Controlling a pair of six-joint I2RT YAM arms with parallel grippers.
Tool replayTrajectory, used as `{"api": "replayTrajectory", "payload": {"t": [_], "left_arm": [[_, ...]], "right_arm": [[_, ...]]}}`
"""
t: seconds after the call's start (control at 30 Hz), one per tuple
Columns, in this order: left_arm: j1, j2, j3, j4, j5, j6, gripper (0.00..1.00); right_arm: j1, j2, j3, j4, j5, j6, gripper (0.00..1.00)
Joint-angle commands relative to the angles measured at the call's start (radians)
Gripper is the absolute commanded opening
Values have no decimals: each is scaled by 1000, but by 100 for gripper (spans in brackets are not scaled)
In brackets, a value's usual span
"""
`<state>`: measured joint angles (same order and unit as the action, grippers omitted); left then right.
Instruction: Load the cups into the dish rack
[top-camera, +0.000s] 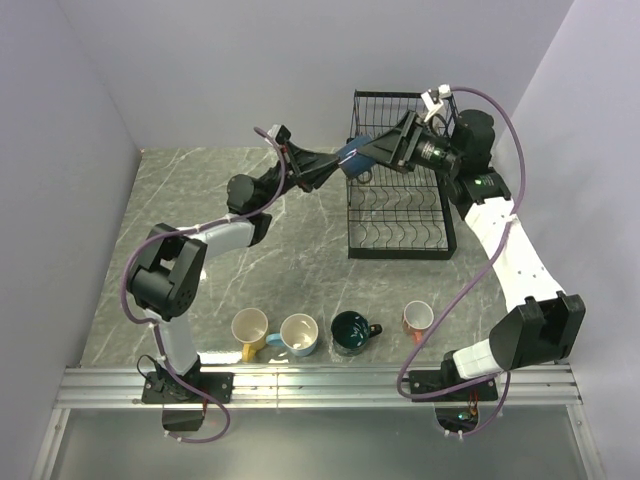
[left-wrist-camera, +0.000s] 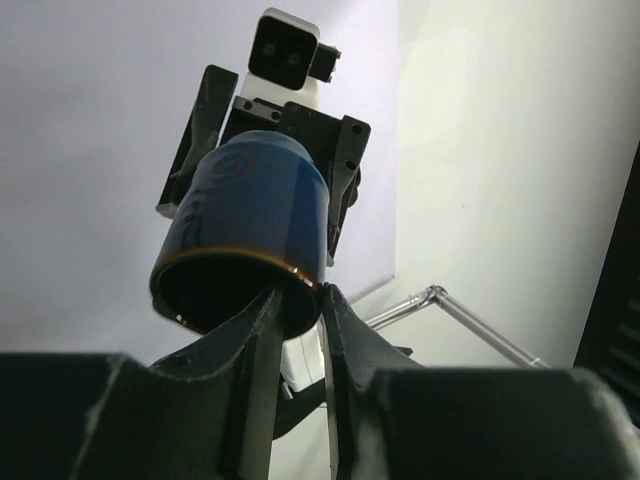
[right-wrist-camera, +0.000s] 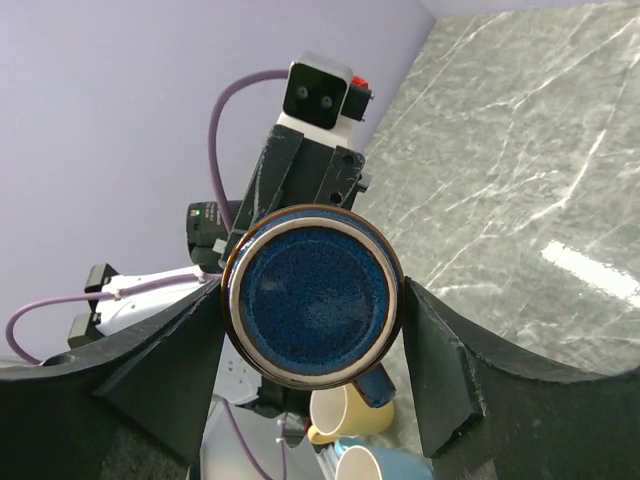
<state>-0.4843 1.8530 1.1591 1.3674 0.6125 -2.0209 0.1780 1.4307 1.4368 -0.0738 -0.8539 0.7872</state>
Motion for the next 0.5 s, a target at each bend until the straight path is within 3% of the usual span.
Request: {"api": "replayTrajectory", "payload": {"t": [0.0,0.1,0.23,0.3,0.37,0.47], "left_arm": [[33,-15,-47,492,13,-461,26],[35,-11,-53,492,15,-461,28],[38,-9,-52,487,26,-457,39],[49,-18,-61,478,41,-447,38],[64,-29,-91,457,61,-434,33],[98,-67,-157,421,81,-411,37]], "right_arm": [[-46,-53,63,147,-51,47,0],[-52,-46,74,141,-54,43,0],[-72,-38,106,96,-33,11,0],[-90,-21,134,74,-10,-8,0],[-115,2,207,-18,16,-55,0],[-124,71,387,-237,163,-187,0]]}}
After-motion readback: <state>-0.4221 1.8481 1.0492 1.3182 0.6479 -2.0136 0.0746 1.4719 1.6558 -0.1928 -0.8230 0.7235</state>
